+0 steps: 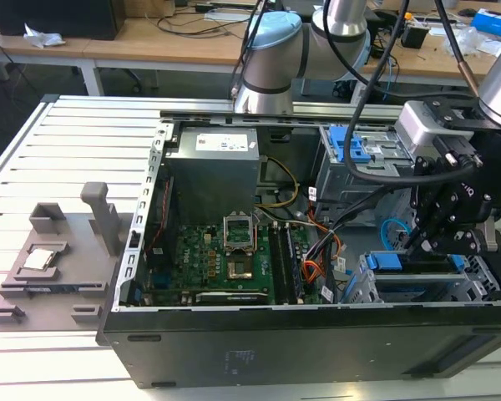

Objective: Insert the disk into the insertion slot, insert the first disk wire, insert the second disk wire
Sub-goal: 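Insert the second disk wire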

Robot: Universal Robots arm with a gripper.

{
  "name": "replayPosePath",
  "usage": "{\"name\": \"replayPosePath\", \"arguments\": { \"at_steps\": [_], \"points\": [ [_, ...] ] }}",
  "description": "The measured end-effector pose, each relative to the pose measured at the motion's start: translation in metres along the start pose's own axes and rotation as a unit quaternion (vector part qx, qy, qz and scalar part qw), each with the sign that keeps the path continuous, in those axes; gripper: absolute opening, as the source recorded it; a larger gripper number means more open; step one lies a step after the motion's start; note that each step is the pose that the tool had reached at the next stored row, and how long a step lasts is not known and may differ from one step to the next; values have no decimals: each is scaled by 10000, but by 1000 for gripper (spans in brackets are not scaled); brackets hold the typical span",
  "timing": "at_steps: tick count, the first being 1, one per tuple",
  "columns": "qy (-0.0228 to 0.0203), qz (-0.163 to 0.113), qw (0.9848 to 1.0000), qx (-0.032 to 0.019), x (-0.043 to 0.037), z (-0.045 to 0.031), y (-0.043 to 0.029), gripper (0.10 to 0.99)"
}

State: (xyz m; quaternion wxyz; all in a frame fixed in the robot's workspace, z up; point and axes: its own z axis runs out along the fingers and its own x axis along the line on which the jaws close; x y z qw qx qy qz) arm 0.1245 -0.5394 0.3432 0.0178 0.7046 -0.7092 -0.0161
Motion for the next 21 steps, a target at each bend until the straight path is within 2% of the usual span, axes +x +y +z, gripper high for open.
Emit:
{"name": "replayPosePath", "arguments": {
  "at_steps": [1, 4, 10, 17, 21],
  "points": [
    [5, -2, 10000, 1, 1, -38, 2, 161],
    [8, -3, 10000, -8, 11, -44, -14, 161],
    [0, -2, 10000, -56, 26, -19, -45, 161],
    [-8, -4, 10000, -59, 25, 0, -47, 161],
    [-9, -3, 10000, -60, 9, -17, -49, 161]
  ]
}}
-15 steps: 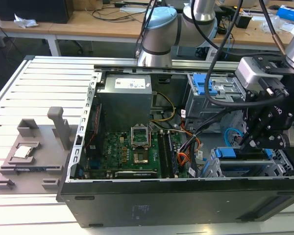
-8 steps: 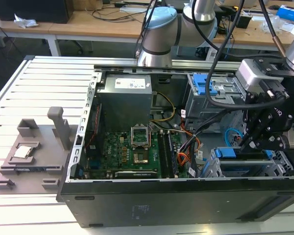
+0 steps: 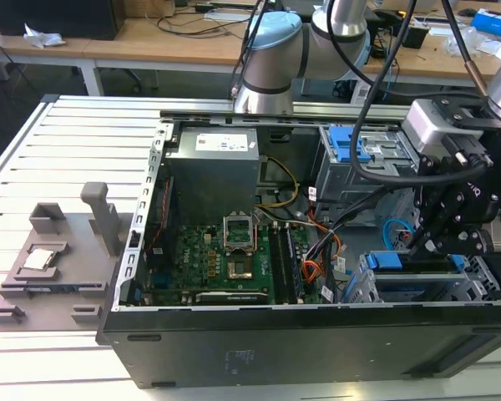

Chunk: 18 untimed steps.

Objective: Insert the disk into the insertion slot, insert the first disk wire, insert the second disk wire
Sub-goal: 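Insert the second disk wire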

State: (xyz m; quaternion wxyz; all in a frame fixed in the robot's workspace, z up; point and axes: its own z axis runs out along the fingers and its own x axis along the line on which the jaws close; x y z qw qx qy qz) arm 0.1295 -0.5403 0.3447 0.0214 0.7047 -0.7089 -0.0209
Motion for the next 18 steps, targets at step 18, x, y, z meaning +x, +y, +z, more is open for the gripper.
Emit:
{"name": "replayPosePath", "arguments": {
  "at_steps": [18],
  "points": [
    [-17, -1, 10000, -58, 1, 71, -27, 239]
  ]
}}
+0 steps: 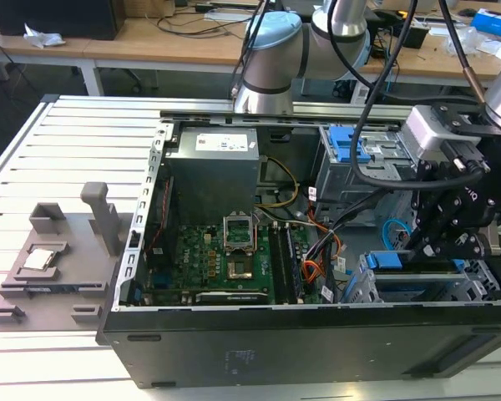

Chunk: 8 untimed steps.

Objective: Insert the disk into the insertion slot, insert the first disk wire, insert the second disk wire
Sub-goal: 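Insert the second disk wire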

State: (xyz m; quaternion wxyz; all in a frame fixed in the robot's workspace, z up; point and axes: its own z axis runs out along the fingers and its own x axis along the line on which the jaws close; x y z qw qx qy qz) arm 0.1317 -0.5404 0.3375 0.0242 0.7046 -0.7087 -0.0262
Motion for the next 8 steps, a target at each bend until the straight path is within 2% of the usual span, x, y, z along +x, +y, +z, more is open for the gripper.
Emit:
{"name": "replayPosePath", "arguments": {
  "at_steps": [1, 4, 5, 6, 8],
  "points": [
    [1, 0, 10000, 0, 0, -1, 0, 239],
    [1, 0, 10000, 0, -1, -170, 12, 239],
    [2, 0, 10000, 0, -1, -246, 18, 239],
    [1, 0, 10000, 0, -12, -380, 27, 239],
    [1, 0, 10000, 0, -35, -522, 37, 106]
  ]
}}
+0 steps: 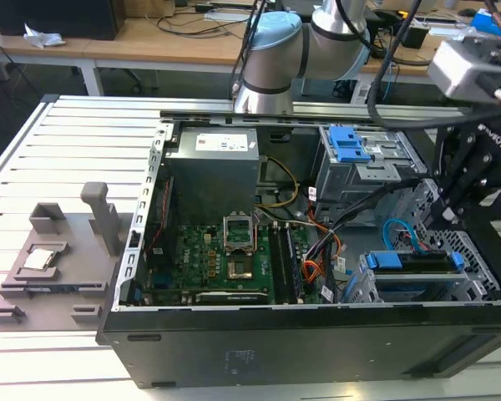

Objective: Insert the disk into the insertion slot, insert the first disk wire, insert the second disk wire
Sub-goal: 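Insert the second disk wire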

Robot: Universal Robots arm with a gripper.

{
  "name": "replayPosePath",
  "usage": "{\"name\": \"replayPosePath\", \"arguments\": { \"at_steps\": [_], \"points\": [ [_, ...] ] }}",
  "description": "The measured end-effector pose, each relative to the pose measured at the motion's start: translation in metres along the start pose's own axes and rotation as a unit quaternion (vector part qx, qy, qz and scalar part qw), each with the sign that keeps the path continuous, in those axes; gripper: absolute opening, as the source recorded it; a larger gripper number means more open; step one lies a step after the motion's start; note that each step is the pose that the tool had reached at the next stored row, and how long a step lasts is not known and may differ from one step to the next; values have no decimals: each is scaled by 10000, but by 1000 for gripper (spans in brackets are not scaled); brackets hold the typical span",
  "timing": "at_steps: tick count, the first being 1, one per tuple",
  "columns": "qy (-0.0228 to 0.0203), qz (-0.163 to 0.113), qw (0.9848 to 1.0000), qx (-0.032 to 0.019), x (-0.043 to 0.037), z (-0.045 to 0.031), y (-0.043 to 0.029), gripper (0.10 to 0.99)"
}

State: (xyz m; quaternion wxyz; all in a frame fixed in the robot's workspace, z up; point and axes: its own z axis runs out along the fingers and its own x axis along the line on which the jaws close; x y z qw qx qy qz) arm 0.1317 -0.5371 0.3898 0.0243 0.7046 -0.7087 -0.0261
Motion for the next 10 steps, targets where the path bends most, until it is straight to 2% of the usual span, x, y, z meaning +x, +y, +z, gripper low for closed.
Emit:
{"name": "replayPosePath", "arguments": {
  "at_steps": [1, 3, 10],
  "points": [
    [0, 0, 10000, 0, -6, -71, 5, 106],
    [0, 0, 10000, 0, -7, -107, 8, 106],
    [0, 0, 10000, 0, -7, -117, 8, 106]
  ]
}}
